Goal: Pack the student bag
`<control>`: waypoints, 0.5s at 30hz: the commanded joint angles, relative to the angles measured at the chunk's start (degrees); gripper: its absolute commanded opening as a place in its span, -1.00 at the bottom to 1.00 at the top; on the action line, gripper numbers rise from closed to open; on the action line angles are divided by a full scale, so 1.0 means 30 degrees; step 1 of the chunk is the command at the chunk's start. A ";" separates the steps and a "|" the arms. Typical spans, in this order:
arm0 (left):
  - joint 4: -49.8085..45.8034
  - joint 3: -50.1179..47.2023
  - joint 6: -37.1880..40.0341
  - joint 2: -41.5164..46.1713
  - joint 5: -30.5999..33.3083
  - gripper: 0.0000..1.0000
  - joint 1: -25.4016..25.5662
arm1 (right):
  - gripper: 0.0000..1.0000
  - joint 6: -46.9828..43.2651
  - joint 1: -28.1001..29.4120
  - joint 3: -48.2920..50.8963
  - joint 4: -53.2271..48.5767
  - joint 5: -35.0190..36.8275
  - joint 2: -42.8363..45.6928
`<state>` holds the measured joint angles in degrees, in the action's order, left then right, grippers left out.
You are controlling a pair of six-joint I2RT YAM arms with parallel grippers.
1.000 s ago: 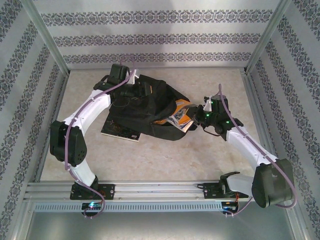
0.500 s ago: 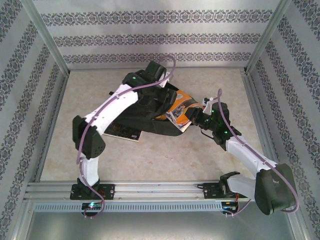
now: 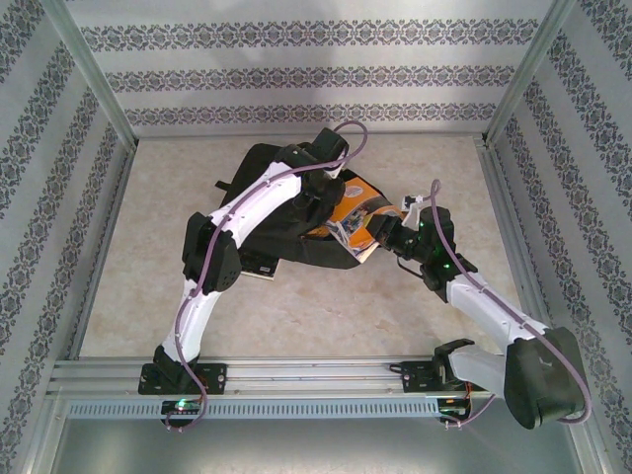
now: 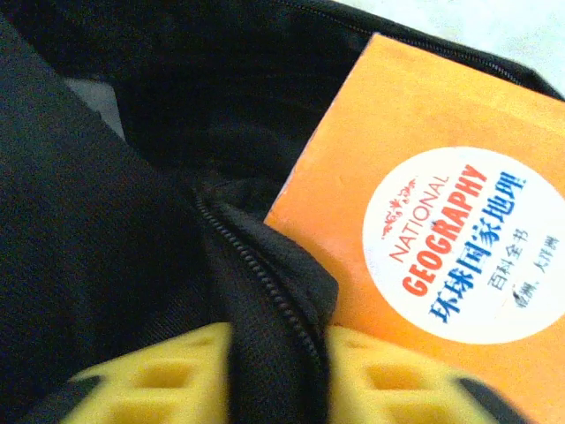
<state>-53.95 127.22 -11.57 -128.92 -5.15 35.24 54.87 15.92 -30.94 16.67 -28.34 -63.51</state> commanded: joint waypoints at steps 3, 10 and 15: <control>0.0043 -0.0455 -0.0779 0.0693 -0.2463 -1.00 -0.0096 | -1.00 -0.1423 0.0147 -0.0481 0.0675 0.0577 0.1233; 0.4146 -0.5111 -0.2221 0.6207 -0.3574 -1.00 -0.0217 | -1.00 -0.2778 0.0135 -0.0502 -0.4261 0.3956 0.4657; 0.7527 -1.0079 -0.2786 1.0767 -0.3197 -1.00 -0.0220 | -1.00 -0.3239 0.0081 -0.0586 -0.6442 0.5335 0.6185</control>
<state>-38.96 101.65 -17.26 -105.10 -13.21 34.74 47.79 16.03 -31.00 -0.05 -19.51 -46.22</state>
